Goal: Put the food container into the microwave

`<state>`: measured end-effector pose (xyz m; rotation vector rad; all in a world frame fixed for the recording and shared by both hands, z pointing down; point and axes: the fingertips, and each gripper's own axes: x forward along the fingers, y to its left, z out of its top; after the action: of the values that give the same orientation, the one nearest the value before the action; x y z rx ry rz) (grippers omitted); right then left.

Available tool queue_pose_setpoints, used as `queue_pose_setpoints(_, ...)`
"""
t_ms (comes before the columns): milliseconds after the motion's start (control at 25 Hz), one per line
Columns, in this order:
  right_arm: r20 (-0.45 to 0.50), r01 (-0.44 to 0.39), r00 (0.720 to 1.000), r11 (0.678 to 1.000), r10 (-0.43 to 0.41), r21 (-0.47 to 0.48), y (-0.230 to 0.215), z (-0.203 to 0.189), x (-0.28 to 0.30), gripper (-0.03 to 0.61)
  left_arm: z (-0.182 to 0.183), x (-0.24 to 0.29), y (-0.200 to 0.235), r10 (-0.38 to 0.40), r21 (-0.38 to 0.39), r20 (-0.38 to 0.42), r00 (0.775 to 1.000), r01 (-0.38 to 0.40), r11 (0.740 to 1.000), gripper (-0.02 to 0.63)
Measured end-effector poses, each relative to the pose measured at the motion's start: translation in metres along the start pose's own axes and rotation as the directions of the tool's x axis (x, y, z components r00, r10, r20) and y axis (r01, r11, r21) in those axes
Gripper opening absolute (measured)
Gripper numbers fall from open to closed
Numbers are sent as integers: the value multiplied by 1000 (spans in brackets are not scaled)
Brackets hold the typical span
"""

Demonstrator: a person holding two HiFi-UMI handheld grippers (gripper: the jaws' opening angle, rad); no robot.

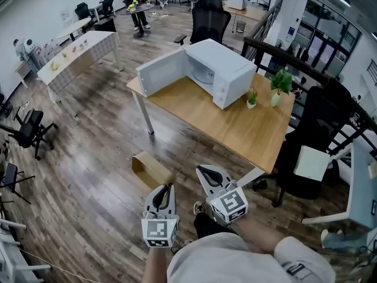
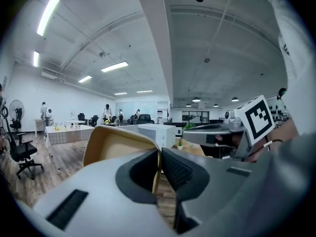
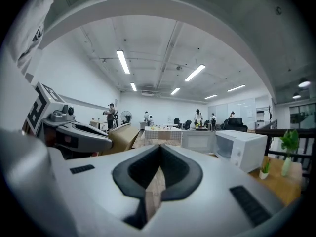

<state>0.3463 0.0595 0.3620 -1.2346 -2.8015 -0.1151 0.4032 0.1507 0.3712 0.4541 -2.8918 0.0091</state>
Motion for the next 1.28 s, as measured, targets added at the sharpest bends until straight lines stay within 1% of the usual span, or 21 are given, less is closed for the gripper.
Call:
queue_pose_setpoints(200,6,-23,1000,1000,23,4,-59,8,50,3,29,75,12,-8,17,13,1000,8,1000,34)
queue_pose_setpoints(360,29,-55,998,998,55,-3,-84,14,84,5,33,119,21,-3,-5,-3,1000,3,1000,34)
queue_pose_setpoints(480,29,-78,997,997,78,1,-99,12,102,5,35,142,28,12,-3,-16,1000,-12,1000,34)
queue_pose_setpoints(680,51,-70,996,998,69,11,-128,19,128,5,39,170,44,33,8,-47,998,-33,999,34)
queue_pose_setpoints(840,31,-69,997,997,68,24,-141,12,148,5,40,191,56,29,11,-48,998,-29,1000,34)
queue_pose_setpoints(1040,20,-55,998,998,55,25,-154,1,175,5,32,223,78,3,-3,-55,998,-3,1000,34)
queue_pose_setpoints(1280,3,47,999,999,-47,9,-192,-2,219,5,37,279,114,-76,2,-47,996,76,997,34)
